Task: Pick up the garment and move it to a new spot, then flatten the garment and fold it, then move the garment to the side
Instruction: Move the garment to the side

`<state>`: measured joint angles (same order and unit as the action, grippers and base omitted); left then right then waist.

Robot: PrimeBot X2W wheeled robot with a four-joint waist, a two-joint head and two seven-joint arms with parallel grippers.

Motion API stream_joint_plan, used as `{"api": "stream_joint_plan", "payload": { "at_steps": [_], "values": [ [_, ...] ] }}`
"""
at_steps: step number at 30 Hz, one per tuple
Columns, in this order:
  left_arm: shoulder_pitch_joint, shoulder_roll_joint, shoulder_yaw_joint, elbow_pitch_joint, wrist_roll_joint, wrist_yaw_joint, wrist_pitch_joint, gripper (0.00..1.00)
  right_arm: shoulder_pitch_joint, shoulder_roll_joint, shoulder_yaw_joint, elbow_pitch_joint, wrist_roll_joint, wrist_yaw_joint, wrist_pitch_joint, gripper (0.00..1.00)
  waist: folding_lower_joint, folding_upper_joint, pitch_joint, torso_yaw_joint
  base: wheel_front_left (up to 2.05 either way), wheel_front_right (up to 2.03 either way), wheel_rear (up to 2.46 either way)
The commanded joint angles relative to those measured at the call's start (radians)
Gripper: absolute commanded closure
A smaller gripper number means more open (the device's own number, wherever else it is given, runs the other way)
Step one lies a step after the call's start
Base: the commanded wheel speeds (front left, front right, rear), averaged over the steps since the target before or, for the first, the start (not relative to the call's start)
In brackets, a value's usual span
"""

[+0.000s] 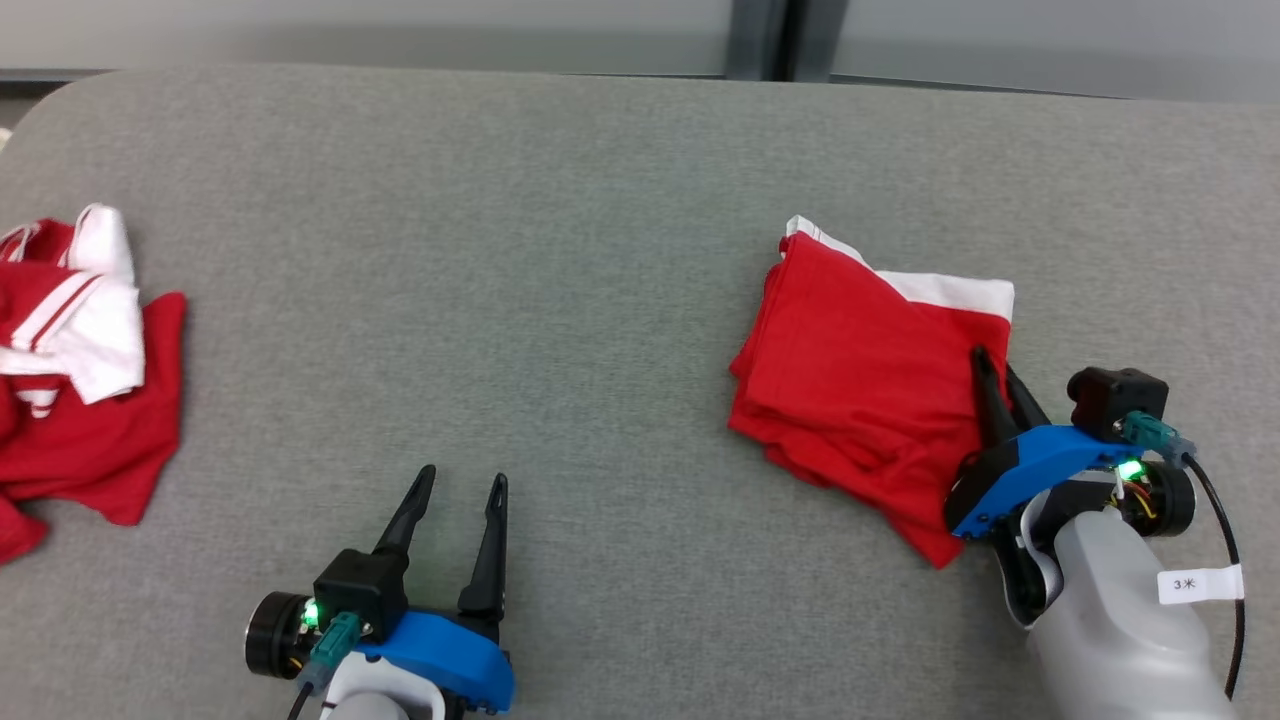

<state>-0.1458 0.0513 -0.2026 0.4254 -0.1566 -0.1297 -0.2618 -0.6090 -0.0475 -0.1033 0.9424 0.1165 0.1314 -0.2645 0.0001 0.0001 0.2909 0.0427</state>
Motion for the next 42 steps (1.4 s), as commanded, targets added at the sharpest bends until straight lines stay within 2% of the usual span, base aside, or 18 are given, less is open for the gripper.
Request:
{"api": "stream_joint_plan", "payload": {
  "at_steps": [1, 2, 9, 10, 16, 20, 24, 28, 39, 42],
  "values": [
    [-0.015, -0.001, 0.000, -0.004, 0.006, -0.001, -0.005, 0.00, 0.025, -0.006, 0.006, -0.004, 0.009, -0.001, 0.001, 1.00, -0.0001, -0.0001, -0.024, -0.031, 0.00, 0.00, 0.00],
    [-0.022, -0.001, -0.014, -0.008, 0.005, -0.001, -0.005, 0.00, 0.044, -0.006, 0.028, -0.015, 0.030, -0.001, 0.000, 1.00, -0.0001, -0.0001, -0.037, -0.073, 0.00, 0.00, 0.00],
    [-0.043, 0.000, -0.094, -0.039, -0.008, -0.001, -0.005, 0.00, 0.108, -0.006, 0.096, -0.062, 0.083, -0.001, 0.000, 1.00, -0.0001, -0.0001, -0.065, -0.250, 0.00, 0.00, 0.00],
    [-0.043, 0.000, -0.094, -0.039, -0.008, -0.001, -0.005, 0.00, 0.108, -0.006, 0.096, -0.062, 0.083, -0.001, 0.000, 1.00, -0.0001, -0.0001, -0.065, -0.250, 0.00, 0.00, 0.00],
    [-0.053, 0.010, -0.174, -0.055, -0.028, -0.001, -0.005, 0.00, 0.152, -0.005, 0.111, -0.104, 0.092, -0.001, 0.000, 1.00, -0.0001, -0.0001, -0.060, -0.368, 0.00, 0.00, 0.00],
    [-0.064, 0.026, -0.211, -0.045, -0.038, -0.001, -0.005, 0.00, 0.161, -0.004, 0.106, -0.115, 0.077, -0.001, 0.000, 1.00, -0.0001, -0.0001, -0.043, -0.405, 0.00, 0.00, 0.00],
    [-0.070, 0.044, -0.228, -0.037, -0.043, -0.001, -0.005, 0.00, 0.123, -0.015, 0.087, -0.112, 0.022, -0.001, 0.000, 1.00, -0.0001, -0.0001, -0.012, -0.399, 0.00, 0.00, 0.00],
    [-0.088, 0.064, -0.235, -0.033, -0.043, -0.001, -0.005, 0.00, 0.066, -0.079, 0.059, -0.087, -0.036, -0.001, 0.000, 1.00, -0.0001, -0.0001, 0.026, -0.357, 0.00, 0.00, 0.00],
    [-0.139, 0.092, -0.212, -0.055, -0.043, -0.001, -0.004, 0.00, -0.177, -0.357, -0.030, 0.035, -0.191, -0.001, 0.038, 1.00, -0.0001, -0.0001, 0.142, -0.189, 0.00, 0.00, 0.00],
    [-0.148, 0.089, -0.201, -0.060, -0.049, 0.000, -0.002, 0.00, -0.229, -0.407, -0.067, 0.049, -0.240, -0.001, 0.064, 1.00, -0.0001, -0.0001, 0.166, -0.153, 0.00, 0.00, 0.00]
  ]
}}
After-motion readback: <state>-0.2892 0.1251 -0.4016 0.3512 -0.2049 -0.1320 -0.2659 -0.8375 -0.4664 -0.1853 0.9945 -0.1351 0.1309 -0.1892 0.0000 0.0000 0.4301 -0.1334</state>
